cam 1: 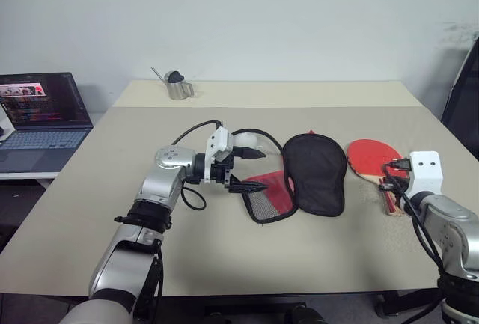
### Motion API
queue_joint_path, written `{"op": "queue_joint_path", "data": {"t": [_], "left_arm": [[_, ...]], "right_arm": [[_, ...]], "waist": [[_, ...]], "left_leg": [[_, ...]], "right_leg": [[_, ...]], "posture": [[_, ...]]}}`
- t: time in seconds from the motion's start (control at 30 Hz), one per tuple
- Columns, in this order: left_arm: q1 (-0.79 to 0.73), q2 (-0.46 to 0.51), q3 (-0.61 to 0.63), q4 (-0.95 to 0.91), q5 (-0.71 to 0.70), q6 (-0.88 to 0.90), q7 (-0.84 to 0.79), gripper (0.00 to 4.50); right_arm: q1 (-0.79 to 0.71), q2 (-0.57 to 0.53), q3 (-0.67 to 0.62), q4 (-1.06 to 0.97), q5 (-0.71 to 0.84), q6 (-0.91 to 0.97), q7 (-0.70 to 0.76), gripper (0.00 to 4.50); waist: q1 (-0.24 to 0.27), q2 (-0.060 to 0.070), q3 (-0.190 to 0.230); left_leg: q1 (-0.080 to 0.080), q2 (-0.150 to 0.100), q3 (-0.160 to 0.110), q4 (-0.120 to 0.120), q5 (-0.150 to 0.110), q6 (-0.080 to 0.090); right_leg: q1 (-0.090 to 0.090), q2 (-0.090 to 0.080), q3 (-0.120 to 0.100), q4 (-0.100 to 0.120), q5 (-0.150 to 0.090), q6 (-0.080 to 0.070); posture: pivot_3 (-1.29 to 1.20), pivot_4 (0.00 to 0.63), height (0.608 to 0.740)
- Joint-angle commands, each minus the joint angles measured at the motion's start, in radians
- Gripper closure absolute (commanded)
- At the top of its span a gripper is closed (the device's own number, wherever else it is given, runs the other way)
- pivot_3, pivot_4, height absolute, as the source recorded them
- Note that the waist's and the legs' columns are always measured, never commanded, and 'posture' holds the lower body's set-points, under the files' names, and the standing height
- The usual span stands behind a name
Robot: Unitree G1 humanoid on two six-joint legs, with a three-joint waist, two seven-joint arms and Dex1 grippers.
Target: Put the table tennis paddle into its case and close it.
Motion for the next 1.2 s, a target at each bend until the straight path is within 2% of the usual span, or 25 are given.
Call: {"op": "queue_joint_path", "data": {"t": [0.03,0.23,0.6,1.1,1.2], "left_arm": [[-0.027,0.0,0.001,-0.018,-0.012,-0.009,-0.037,0.0],[-0.04,0.0,0.005,-0.026,-0.013,-0.005,-0.053,0.0],[-0.035,-0.005,0.001,-0.045,-0.012,-0.001,-0.049,0.0],[-0.044,-0.013,-0.001,-0.041,-0.008,-0.003,-0.044,0.0],[-0.048,-0.015,-0.001,-0.036,-0.006,-0.005,-0.044,0.0]], "right_arm": [[-0.05,-0.036,-0.028,0.035,0.004,0.031,0.007,2.27],[-0.118,-0.094,-0.016,0.17,0.033,0.068,0.082,0.2],[-0.207,-0.15,0.044,0.419,0.03,0.007,0.163,0.2],[-0.202,-0.112,0.095,0.491,0.006,-0.036,0.136,0.2],[-0.201,-0.111,0.103,0.516,-0.003,-0.051,0.135,0.74]], "waist": [[0.0,0.0,0.0],[0.001,0.0,0.0],[0.0,0.0,0.0],[0.0,0.0,0.0],[0.0,0.0,0.0]], "left_leg": [[0.0,0.0,0.0,0.0,0.0,0.0],[-0.001,0.0,0.0,0.0,0.0,0.0],[-0.002,0.0,0.0,0.0,0.0,0.0],[-0.003,0.0,0.0,0.0,0.0,0.0],[-0.003,0.0,0.0,0.0,0.0,0.0]], "right_leg": [[0.0,0.0,0.0,0.0,0.0,0.0],[-0.001,0.0,0.0,0.0,0.0,0.0],[-0.002,0.0,0.0,0.0,0.0,0.0],[-0.003,0.0,0.0,0.0,0.0,0.0],[-0.003,0.001,0.0,0.0,0.0,0.0]], "posture": [[0.0,0.15,0.74],[0.0,0.15,0.74],[0.0,0.15,0.74],[0.0,0.15,0.74],[0.0,0.15,0.74]]}}
